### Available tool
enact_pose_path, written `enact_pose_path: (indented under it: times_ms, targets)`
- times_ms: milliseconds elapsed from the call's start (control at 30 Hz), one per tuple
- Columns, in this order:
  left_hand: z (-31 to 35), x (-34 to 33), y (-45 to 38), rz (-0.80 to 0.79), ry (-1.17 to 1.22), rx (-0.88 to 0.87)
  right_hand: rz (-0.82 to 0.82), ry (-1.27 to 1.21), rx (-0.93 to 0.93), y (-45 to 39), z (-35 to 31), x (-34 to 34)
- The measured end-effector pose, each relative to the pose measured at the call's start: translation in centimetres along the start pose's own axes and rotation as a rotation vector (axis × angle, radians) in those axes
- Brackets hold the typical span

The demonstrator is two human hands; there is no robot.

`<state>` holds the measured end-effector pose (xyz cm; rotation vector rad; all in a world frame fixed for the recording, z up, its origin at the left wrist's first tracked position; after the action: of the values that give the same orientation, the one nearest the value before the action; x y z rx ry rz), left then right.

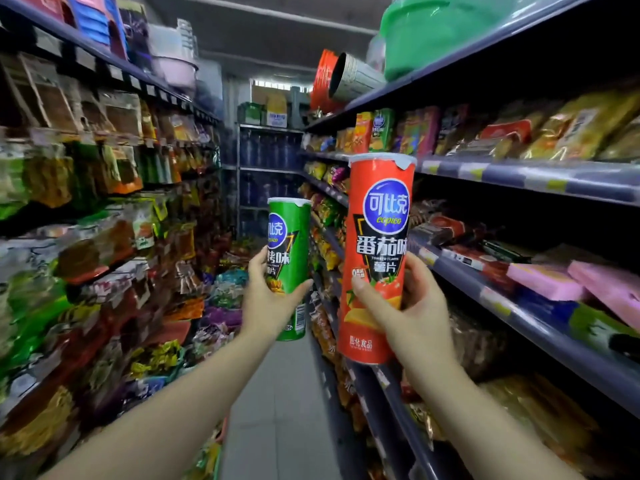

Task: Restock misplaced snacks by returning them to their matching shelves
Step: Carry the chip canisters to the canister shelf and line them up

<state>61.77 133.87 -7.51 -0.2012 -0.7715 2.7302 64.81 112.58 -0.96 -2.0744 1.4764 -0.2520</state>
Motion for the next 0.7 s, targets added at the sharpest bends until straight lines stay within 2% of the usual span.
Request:
enact_pose_path:
  times_ms: [333, 500, 700]
  targets:
    - [-14.4, -12.2, -21.0, -0.011, 0.064, 0.002, -0.011, -0.010, -0.005, -20.4, 17.7, -10.3]
    - [-19.7, -16.3, -31.9, 0.019, 0.058, 0.012, -0.010, 0.002, -0.029, -30.9, 25.5, -16.9]
    - [-29.6, -20.8, -44.5, 0.025, 0.000, -0.017, -0.026, 0.051, -0.032, -40.5, 35.7, -25.6]
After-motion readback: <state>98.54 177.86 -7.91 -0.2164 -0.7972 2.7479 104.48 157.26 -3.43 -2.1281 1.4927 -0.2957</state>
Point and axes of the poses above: each hand's wrist, its own y-axis away from the middle knuckle, its own x-axis out of the back of the hand, z = x × y, the point moved 1 cm from there along -y, towards the middle knuckle, and after that the axes turned 11 degrees about z, right-handed, at the moved point
